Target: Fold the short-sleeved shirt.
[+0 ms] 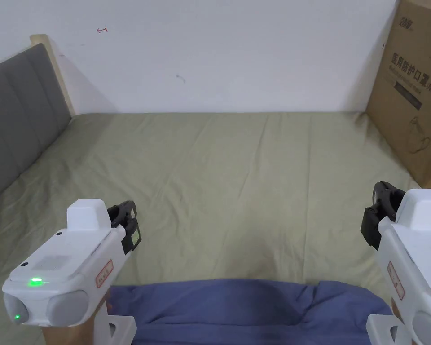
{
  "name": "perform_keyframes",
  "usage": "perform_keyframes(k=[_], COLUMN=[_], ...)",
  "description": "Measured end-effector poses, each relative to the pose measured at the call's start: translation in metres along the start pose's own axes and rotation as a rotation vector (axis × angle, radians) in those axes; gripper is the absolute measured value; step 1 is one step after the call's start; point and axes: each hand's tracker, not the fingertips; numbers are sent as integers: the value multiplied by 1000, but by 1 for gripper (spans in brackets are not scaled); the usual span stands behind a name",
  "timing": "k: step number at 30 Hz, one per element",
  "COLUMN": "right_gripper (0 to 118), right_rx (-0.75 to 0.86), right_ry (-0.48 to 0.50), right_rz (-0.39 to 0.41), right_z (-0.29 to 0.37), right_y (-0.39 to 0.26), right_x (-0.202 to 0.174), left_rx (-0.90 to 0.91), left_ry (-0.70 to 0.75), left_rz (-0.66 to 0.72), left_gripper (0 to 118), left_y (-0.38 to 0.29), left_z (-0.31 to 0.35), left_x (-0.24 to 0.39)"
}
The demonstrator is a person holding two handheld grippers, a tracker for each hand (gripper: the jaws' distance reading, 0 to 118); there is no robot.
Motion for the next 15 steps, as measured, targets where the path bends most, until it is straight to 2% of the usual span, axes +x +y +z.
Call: perform_keyframes(k=[8,11,13,14,15], right_gripper=[0,0,0,0,0], right_rx=[-36,-51,-62,-68,-73], right_ry=[20,26,29,32,35], right_rz=[8,13,16,18,21], right_z=[-9,-14,-17,-20,-22], right_y=[-7,-10,-13,-14,-15], right_x=[-7,-11,-14,-16,-18], left_rx=[-348,-454,-548,-586,-615], left_ry=[-185,-192,-204,-167,-162], left_rz=[456,524,590,596,591], left_gripper=[0,1,16,29,55], left_y=[-38,-61,-76,-84,-92], left_z=[-31,-39,-47,-49,-51], left_x=[-106,-141,-163,-169,-173])
